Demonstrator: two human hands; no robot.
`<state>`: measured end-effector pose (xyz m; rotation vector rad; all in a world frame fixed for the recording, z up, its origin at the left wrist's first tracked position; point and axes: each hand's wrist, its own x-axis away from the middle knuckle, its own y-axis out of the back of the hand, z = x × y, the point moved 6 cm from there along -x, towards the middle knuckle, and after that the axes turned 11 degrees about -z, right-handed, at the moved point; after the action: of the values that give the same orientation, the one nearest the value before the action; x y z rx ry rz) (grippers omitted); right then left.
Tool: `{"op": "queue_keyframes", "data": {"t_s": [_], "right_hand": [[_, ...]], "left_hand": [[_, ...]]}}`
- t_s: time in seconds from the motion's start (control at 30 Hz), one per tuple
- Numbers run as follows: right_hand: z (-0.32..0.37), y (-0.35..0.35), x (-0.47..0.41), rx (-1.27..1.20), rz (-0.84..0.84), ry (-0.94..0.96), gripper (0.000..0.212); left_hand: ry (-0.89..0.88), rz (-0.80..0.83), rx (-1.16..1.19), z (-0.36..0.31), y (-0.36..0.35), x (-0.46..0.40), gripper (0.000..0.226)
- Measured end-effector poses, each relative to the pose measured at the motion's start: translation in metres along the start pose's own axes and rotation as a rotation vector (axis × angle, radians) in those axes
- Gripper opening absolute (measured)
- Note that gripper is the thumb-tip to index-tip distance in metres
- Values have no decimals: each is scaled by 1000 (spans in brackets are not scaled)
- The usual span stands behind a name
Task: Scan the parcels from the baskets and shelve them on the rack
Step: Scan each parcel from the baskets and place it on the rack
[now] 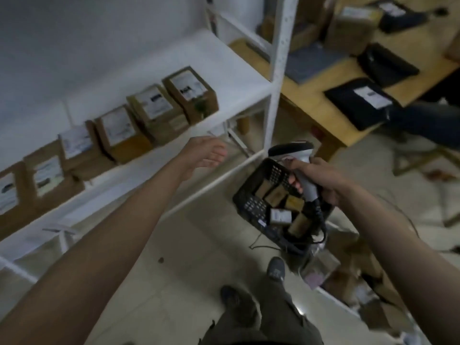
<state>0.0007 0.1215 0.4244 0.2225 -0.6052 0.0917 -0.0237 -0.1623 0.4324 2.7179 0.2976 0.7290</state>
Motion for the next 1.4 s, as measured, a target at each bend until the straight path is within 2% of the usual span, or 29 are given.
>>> {"op": "queue_keyframes", "data": {"t_s": [0.2,0.37,0.53,0.67,0.83,0.97,1.07,1.2,1.4], "right_hand": [[-90,75,-28,-141,-204,-149,17],[-160,103,-62,-204,-235,-237,12],[-233,112,-96,-224,-235,-299,17],[-297,105,-127,-256,-275,-375,10],[-390,74,-171,-417,-337,-477,16],[-455,43,-207,-520,-367,-506,12],[-494,24,-233,-541,-386,-488,10],[-533,5,-270,-509,-419,-458,11],[-581,-18,-324,-550,-432,-456,14]], "left_hand": [[26,134,-192,28,-124,-30,19],[37,276,-347,74,-218,-55,19],[75,341,-501,143,-292,-79,12],[66,383,-609,201,-336,-111,8],[25,415,-699,284,-389,-165,2],[33,449,-711,363,-428,-200,27],[-11,441,-753,410,-451,-225,35],[-95,472,-853,456,-481,-266,44],[-153,472,-1000,509,-526,-339,80]]}}
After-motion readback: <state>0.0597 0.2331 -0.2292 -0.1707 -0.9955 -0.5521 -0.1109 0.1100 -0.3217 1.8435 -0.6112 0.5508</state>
